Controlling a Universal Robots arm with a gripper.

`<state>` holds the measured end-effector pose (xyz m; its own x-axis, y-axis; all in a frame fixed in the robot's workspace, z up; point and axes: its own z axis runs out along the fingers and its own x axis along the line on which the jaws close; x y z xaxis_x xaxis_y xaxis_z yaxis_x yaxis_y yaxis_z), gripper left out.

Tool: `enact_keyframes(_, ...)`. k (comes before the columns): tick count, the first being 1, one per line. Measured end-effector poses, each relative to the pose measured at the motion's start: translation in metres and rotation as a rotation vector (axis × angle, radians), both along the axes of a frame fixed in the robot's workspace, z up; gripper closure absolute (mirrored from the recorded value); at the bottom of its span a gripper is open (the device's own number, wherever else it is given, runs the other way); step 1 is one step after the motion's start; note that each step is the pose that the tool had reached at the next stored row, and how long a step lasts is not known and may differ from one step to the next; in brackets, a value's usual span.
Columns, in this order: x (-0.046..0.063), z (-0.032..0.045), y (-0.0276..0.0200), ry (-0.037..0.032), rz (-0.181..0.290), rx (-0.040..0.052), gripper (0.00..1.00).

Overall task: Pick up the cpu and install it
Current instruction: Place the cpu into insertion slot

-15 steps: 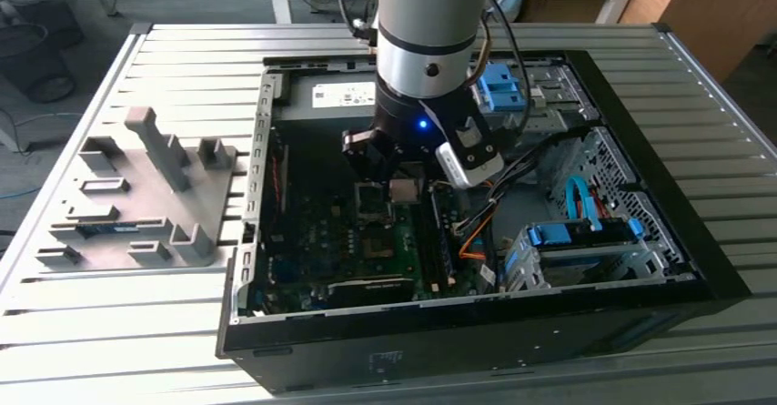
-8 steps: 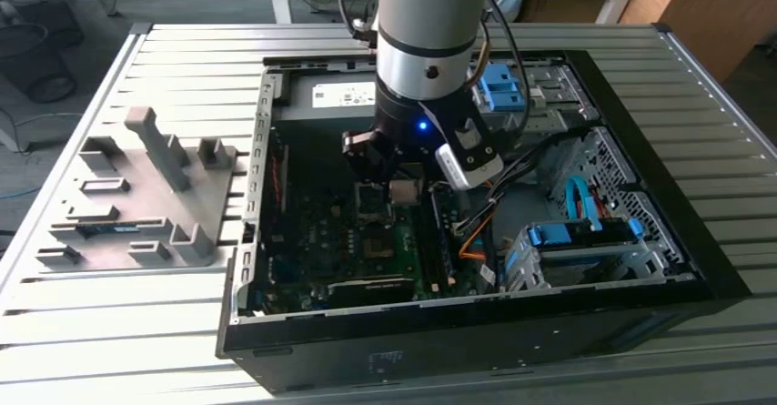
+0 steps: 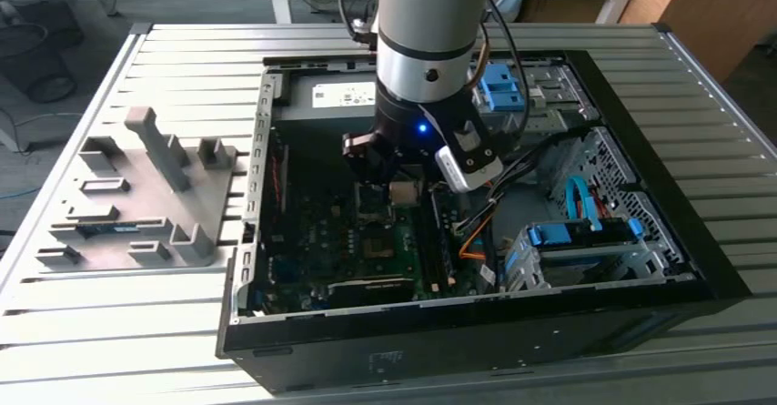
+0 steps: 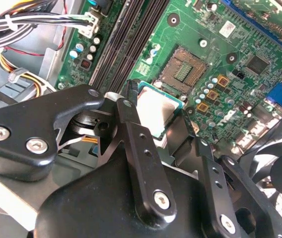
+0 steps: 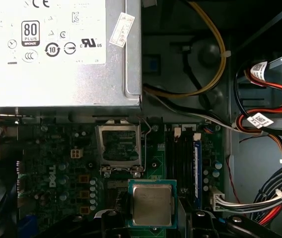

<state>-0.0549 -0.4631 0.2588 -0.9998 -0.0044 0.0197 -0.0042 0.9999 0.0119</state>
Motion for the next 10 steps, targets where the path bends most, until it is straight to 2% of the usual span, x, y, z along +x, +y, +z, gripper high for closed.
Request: enact_keyframes(10,0.0000,-0.0020,-0.0002,0.0000,0.000,0.0000,0.53)
